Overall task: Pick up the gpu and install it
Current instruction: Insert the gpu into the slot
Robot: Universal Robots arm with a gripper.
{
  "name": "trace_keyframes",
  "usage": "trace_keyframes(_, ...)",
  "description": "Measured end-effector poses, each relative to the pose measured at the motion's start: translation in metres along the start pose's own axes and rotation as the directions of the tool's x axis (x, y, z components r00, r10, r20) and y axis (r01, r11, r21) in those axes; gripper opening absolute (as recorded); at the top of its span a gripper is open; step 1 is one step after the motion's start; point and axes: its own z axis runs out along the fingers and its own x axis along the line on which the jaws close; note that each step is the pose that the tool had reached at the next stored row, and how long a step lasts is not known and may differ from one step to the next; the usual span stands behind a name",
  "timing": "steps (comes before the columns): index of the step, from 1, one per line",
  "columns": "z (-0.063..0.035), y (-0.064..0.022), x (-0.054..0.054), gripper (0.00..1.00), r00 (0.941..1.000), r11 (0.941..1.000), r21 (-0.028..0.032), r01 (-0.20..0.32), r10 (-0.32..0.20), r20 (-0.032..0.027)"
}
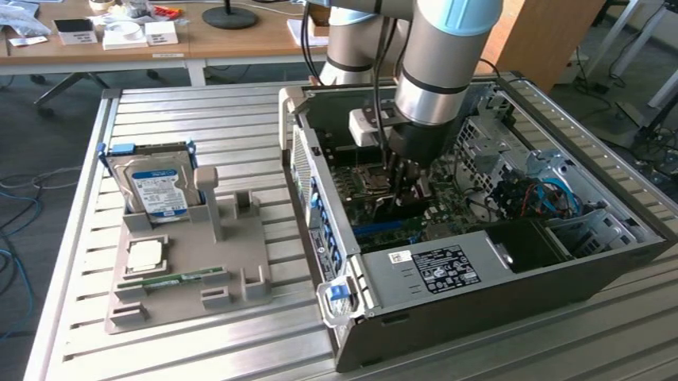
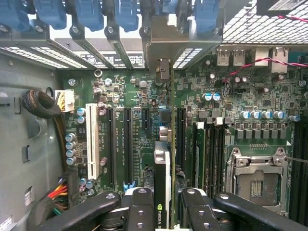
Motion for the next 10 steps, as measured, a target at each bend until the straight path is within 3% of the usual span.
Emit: trace_keyframes(10,0.0006,0.0028,0.0002,0.27,1.0000,1.0000,-0.0001,0.001,-0.001,-0.0001)
